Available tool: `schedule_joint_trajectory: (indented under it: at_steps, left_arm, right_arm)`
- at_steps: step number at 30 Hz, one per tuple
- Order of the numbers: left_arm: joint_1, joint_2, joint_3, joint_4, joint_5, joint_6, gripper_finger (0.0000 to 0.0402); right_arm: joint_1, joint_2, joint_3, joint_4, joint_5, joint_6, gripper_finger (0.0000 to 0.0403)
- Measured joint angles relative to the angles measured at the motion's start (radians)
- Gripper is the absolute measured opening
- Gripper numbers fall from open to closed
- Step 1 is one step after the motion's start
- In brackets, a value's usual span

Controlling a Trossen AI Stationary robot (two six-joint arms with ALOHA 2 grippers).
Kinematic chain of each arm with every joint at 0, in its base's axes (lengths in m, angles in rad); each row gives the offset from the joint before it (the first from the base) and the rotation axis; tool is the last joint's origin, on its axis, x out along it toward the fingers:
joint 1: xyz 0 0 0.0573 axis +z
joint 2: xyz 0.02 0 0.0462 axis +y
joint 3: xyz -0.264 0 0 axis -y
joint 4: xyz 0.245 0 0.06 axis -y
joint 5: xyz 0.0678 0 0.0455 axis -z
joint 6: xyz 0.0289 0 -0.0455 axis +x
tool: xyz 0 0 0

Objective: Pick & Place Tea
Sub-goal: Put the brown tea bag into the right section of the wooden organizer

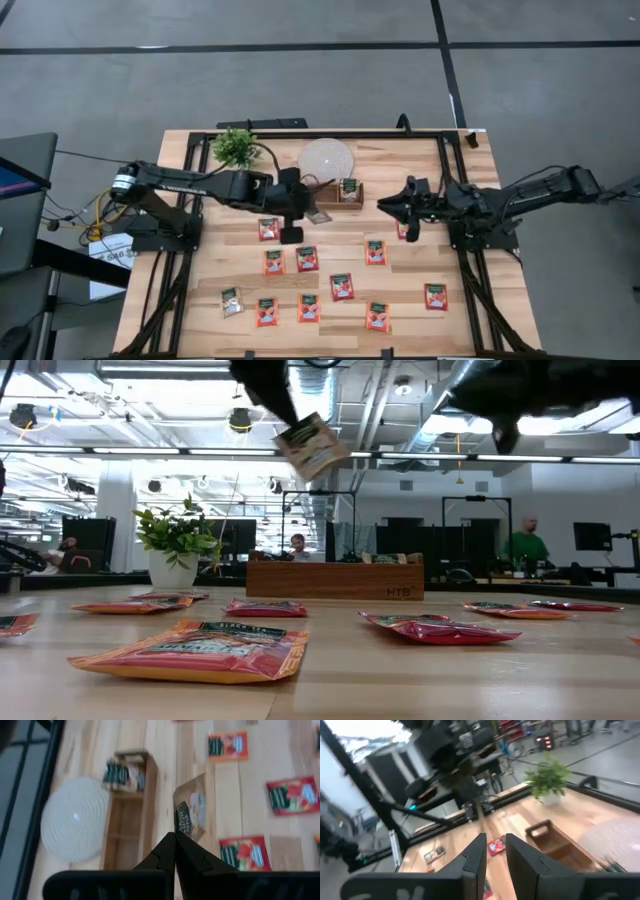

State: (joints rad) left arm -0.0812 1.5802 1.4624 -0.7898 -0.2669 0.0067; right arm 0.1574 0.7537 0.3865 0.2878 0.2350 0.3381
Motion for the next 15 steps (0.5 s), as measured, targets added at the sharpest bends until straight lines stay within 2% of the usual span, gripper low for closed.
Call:
schedule_joint_trajectory:
  at_steps: [8, 15]
  left_arm:
    - [0.023, 0.010, 0.017, 0.061, 0.004, 0.031, 0.0000]
    - [0.023, 0.010, 0.017, 0.063, 0.000, 0.031, 0.0000]
  right_arm:
    - [0.000, 0.216, 0.198, -0.003, -0.035, -0.169, 0.0066]
    - [-0.003, 0.368, 0.340, -0.087, -0.034, -0.193, 0.0066]
